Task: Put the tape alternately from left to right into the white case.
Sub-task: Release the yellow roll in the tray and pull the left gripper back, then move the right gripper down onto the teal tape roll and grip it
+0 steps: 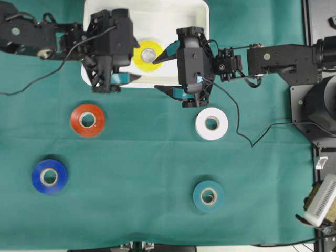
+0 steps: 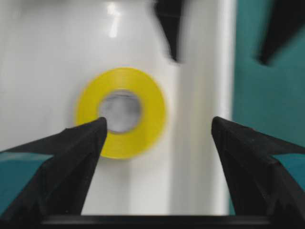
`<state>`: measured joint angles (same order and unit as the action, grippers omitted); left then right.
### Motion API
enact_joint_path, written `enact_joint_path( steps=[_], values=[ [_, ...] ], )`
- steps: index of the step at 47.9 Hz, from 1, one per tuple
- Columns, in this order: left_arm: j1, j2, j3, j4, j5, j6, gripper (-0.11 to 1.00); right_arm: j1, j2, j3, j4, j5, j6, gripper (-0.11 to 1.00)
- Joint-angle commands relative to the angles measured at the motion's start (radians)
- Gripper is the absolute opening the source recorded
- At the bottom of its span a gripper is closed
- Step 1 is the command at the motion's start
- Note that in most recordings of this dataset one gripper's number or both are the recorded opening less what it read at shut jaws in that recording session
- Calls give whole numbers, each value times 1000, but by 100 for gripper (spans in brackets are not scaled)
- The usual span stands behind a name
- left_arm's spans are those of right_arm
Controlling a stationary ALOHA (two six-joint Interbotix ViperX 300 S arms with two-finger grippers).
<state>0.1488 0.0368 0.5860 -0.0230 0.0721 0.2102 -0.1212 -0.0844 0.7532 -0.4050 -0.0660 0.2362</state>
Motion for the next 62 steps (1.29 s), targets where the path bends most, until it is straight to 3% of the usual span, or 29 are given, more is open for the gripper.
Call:
enact_joint_path(
  steps=[1,27,62],
  values=[
    [-34,-60,12,-2,-5,-2,81,5,-23,-15,0,-9,2,70],
    [-192,-210,163,-5,-5,-6,81,12,-23,-11,-2,-9,2,70],
    [-201,-232,193,-5,-9,-6,81,48,-23,-5,0,-2,2,70]
  ],
)
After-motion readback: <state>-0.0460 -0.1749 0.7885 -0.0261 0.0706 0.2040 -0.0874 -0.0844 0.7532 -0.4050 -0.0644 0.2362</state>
